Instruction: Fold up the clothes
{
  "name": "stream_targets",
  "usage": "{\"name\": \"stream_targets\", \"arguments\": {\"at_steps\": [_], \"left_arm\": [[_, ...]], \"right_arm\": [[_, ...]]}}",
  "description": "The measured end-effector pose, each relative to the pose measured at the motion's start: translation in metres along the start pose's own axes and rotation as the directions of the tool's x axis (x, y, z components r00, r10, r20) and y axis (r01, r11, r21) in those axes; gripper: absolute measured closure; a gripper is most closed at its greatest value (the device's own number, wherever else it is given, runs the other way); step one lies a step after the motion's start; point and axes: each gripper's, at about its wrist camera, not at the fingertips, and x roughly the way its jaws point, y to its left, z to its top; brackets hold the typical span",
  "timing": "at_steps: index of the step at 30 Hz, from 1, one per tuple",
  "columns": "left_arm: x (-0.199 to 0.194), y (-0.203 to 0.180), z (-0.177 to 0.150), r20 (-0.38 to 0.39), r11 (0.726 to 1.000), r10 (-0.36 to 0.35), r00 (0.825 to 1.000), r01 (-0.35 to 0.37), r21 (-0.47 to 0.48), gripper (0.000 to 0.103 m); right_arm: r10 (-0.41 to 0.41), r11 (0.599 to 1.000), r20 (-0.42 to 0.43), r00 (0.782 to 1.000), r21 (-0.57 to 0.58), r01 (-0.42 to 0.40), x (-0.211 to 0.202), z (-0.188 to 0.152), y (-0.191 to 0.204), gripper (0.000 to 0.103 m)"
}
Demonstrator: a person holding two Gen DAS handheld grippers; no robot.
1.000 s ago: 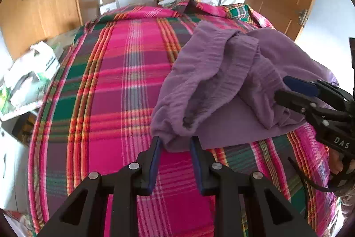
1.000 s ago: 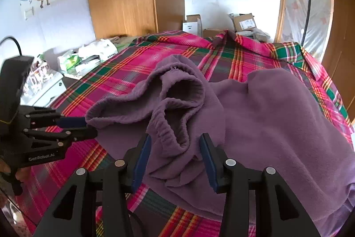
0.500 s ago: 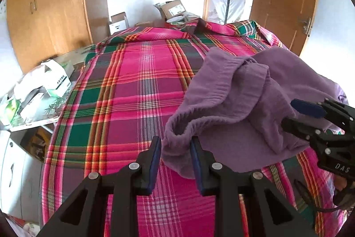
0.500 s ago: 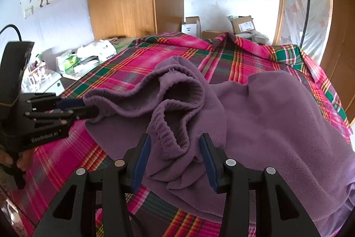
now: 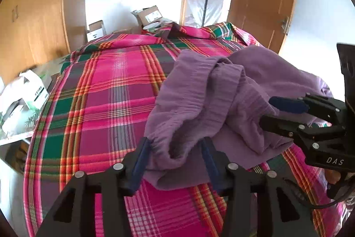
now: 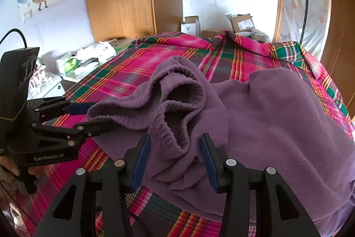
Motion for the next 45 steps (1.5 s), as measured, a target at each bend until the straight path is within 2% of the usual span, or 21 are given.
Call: {"name": "stream_targets", "arguments": {"at_steps": [5,9,11,17,21,23,26,29,32,35,36,37,45], "left_arm": [[0.009,0.008,0.002,-0.034,0.999,0.02,0.999,-0.021,-0.036,0.043],[0.015,0.01,0.001,-0.068,0.999,0.029,0.997,-0.031,-0.036,0.043],[0.019,0.01,0.001,-0.09,0.999,0.016,0.996,-0.019,-0.033,0.041],[0.021,0.013,0.003,-0.088,0.999,-0.011,0.996,0.007,-0.049,0.037],[0.025,-0.002,0.004,-0.108,0.997,0.07,0.992,-0.067,0.03,0.036],[0.024,0.002,0.004,-0.102,0.998,0.068,0.992,-0.069,-0.006,0.036],[0.023,0.008,0.007,-0.096,0.996,0.063,0.993,-0.069,-0.06,0.047],[0.021,0.009,0.009,-0.09,0.996,0.044,0.995,-0.051,-0.077,0.051],[0.018,0.007,0.01,-0.073,0.996,0.056,0.996,-0.061,-0.059,0.058],[0.016,0.01,0.013,-0.06,0.996,0.049,0.997,-0.054,-0.076,0.074],[0.016,0.012,0.014,-0.057,0.995,0.045,0.997,-0.05,-0.088,0.083],[0.015,0.015,0.015,-0.053,0.994,0.041,0.998,-0.047,-0.101,0.085],[-0.012,0.029,0.015,0.014,0.986,0.038,0.999,-0.035,-0.166,0.09]], "right_arm": [[0.002,1.0,0.0,1.0,0.008,-0.002,0.001,0.001,-0.001,0.055],[0.003,1.0,-0.003,1.0,0.013,-0.003,0.003,0.001,-0.002,0.055],[0.004,1.0,-0.005,1.0,0.018,-0.004,0.003,0.001,-0.003,0.055],[0.011,0.999,-0.012,1.0,0.034,-0.01,0.004,0.0,-0.006,0.055],[0.023,0.998,-0.013,1.0,0.061,-0.022,0.002,-0.001,-0.008,0.055],[0.031,0.996,-0.016,0.999,0.08,-0.03,0.001,-0.002,-0.01,0.055],[0.038,0.996,-0.017,0.999,0.083,-0.037,0.0,-0.004,-0.01,0.057],[0.03,0.996,-0.017,0.999,0.082,-0.028,0.001,-0.004,-0.009,0.063],[0.026,0.995,-0.015,1.0,0.092,-0.025,0.002,-0.003,-0.011,0.081],[0.028,0.995,-0.008,1.0,0.093,-0.027,0.0,-0.002,-0.012,0.087],[0.027,0.996,-0.002,1.0,0.091,-0.027,-0.001,-0.001,-0.012,0.088],[0.022,0.996,0.01,1.0,0.085,-0.022,-0.004,0.001,-0.012,0.088],[-0.009,0.999,0.083,0.996,0.053,0.005,-0.029,0.015,-0.01,0.089]]}}
